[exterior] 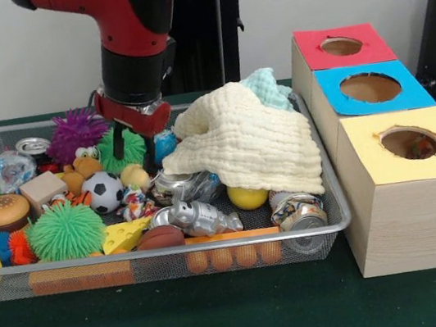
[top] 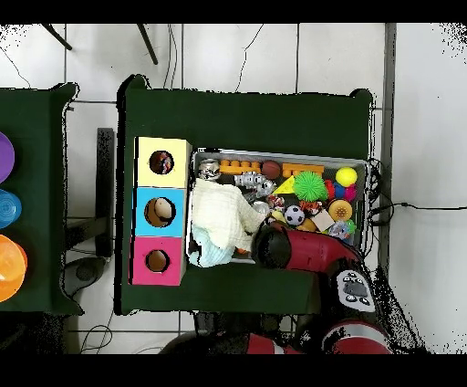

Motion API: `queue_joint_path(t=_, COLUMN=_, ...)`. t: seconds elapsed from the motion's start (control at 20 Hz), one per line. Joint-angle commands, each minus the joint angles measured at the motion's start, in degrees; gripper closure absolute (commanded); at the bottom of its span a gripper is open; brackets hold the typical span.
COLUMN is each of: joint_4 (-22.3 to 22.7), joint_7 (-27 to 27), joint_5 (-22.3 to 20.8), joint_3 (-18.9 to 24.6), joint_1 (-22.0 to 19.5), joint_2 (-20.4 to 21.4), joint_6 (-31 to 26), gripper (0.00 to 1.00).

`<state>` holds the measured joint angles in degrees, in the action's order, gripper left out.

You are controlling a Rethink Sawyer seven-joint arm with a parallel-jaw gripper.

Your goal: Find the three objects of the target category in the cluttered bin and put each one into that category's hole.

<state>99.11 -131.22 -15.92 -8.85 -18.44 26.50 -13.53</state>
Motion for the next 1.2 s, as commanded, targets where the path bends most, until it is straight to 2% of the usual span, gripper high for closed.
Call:
queue_joint_path(t=0.05, joint_4=-6.81, joint_7=-2.85, joint_5=0.78, joint_3=5.68, joint_1=-1.33, joint_2=-3.40, joint_6=3.36, gripper=0.00)
queue_joint_path(t=0.7, joint_4=0.23, joint_7=-1.72, joint_5=2.55, joint_3=8.04, joint_1=-0.56, joint_2=7.94, joint_6=-5.48, gripper=0.00)
queue_joint_path(t=0.95, joint_4=-0.68, joint_7=-1.73, joint_5=2.98, joint_3=8.31, joint_1=-0.33, joint_2=8.03, joint_6=-6.62, gripper=0.00)
queue_joint_path(t=1.2, joint_4=-4.66, joint_7=-2.17, joint_5=1.77, joint_3=8.27, joint_1=-0.65, joint_2=1.39, joint_6=-1.61, gripper=0.00)
